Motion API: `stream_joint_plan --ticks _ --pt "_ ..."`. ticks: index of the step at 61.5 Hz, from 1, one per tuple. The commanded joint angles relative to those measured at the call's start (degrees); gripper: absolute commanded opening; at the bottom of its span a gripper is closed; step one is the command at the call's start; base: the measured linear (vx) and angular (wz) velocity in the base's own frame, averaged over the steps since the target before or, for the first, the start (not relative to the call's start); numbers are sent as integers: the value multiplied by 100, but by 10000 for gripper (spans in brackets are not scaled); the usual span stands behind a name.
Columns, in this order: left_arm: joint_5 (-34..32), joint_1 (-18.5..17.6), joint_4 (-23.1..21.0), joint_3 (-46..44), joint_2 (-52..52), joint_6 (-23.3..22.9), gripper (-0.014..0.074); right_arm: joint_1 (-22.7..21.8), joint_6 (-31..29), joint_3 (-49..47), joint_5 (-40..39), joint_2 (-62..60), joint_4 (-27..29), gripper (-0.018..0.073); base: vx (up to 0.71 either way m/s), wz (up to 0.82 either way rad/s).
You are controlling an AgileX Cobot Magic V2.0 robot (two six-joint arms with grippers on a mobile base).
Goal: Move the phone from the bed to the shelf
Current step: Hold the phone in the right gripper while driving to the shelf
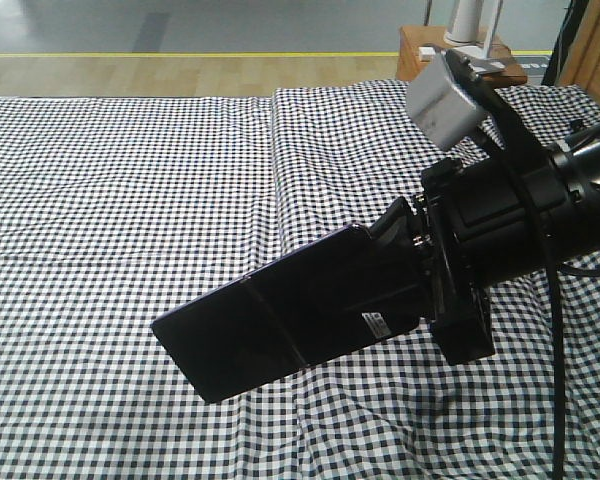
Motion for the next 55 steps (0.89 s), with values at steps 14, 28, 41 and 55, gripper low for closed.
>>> stream_joint_plan --ticks 14,28,41,55 --pt "-412 -20 -56 -143 -40 -50 1 -9 -19 -138 286 -195 471 -2 -5 19" --pt "-412 -20 -56 -143 -40 -50 1 -9 -19 -138 286 -195 471 -2 -7 28" --pt "-412 -20 -56 -143 -40 -50 1 -9 -19 -138 286 -195 471 -2 -8 37" --pt "-412 -20 -56 -143 -40 -50 1 -9 -19 -138 286 -195 471 -2 -10 39"
